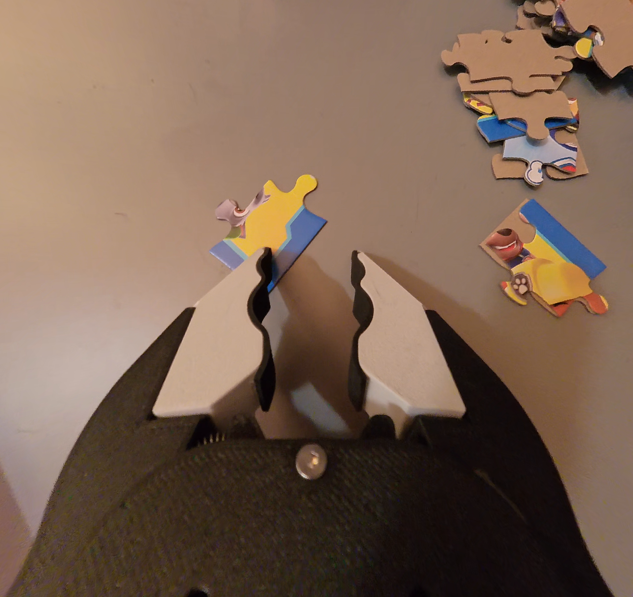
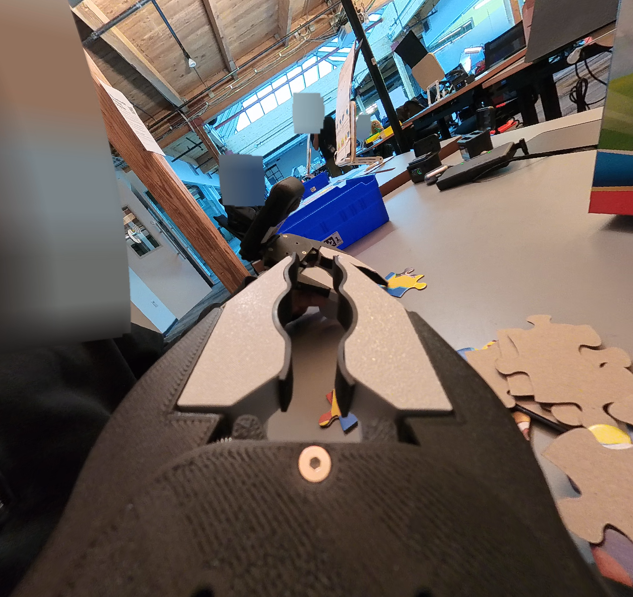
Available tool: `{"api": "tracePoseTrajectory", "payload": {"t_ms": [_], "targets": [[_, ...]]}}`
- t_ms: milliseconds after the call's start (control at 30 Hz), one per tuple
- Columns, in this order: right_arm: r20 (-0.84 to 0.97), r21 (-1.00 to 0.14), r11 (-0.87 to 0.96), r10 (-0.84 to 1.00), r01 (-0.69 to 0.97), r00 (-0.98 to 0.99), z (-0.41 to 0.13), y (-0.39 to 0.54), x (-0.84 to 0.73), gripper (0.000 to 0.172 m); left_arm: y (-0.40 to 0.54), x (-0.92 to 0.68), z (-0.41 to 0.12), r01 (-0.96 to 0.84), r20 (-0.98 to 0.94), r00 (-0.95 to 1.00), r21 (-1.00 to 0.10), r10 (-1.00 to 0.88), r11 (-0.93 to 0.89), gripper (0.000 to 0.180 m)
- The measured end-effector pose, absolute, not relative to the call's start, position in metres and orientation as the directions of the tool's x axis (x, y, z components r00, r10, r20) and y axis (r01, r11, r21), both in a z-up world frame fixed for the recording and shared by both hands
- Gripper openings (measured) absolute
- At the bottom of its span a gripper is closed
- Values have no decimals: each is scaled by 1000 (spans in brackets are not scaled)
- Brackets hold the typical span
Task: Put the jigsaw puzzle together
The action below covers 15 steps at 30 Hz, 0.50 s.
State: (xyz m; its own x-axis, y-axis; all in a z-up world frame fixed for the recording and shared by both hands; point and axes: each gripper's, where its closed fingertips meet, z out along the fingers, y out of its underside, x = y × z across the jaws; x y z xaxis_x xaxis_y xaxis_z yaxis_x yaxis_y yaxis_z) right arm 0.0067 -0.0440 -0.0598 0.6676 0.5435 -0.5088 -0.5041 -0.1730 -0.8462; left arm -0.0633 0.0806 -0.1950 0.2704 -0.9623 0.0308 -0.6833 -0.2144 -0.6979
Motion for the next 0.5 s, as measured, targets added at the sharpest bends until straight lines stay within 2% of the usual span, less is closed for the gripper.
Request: {"api": "tracePoseTrajectory", "payload": {"t_ms": [233, 367, 500], "targets": [[-514, -843, -174, 542, -509, 665, -60, -44, 8, 18, 101, -78, -185, -650, 39, 347, -710, -937, -271, 45], [-512, -845, -174, 541, -506, 668, -60, -44, 8, 18, 95, -79, -193, -693, 24, 341, -669, -940, -268, 45], [-516, -843, -175, 531, -508, 673, -62, -41, 10, 18, 104, -81, -195, -724, -90, 338, -660, -937, -198, 52]]}}
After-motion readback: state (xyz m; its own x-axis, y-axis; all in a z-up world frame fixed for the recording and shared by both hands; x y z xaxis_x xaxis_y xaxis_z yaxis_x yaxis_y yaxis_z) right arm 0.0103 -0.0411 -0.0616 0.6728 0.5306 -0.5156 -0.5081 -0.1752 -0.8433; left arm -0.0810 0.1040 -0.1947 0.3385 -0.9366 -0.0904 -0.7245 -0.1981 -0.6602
